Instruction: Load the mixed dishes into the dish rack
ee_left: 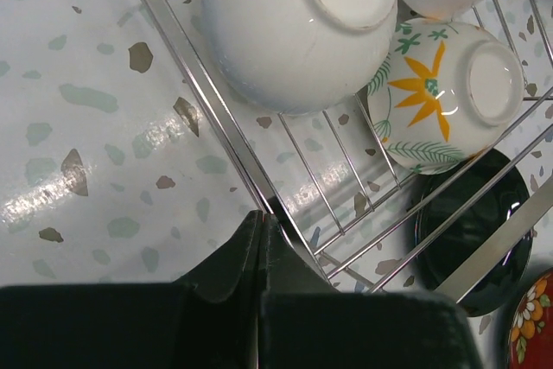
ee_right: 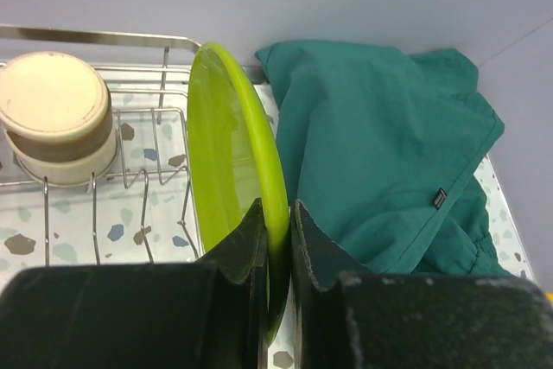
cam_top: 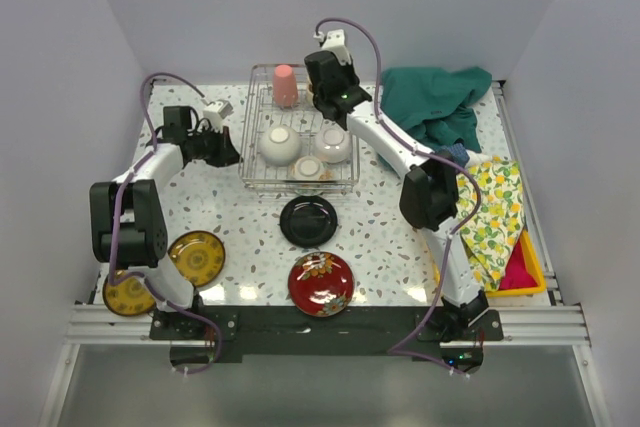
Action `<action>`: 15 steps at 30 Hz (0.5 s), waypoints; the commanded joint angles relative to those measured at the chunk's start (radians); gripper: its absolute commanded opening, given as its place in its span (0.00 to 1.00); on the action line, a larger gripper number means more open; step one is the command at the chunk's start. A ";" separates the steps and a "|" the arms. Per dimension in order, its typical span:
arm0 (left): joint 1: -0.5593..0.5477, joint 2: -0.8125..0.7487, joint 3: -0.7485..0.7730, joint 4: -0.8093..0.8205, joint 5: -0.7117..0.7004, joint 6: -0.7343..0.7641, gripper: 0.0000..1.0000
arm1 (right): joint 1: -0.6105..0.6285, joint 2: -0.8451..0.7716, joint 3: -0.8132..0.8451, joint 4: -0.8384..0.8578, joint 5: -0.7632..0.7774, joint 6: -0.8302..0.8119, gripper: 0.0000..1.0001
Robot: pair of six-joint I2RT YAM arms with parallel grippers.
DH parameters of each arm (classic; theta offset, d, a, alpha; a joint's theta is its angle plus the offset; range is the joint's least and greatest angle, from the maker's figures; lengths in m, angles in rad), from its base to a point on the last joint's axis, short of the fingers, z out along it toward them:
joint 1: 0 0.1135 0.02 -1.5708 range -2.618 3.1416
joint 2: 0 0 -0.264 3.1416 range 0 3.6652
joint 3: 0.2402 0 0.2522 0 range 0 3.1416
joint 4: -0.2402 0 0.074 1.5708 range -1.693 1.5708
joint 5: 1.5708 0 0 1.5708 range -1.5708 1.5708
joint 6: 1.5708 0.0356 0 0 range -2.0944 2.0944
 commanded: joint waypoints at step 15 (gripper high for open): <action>-0.011 0.003 0.017 -0.027 0.091 0.031 0.00 | -0.016 0.052 0.039 -0.033 0.017 0.042 0.00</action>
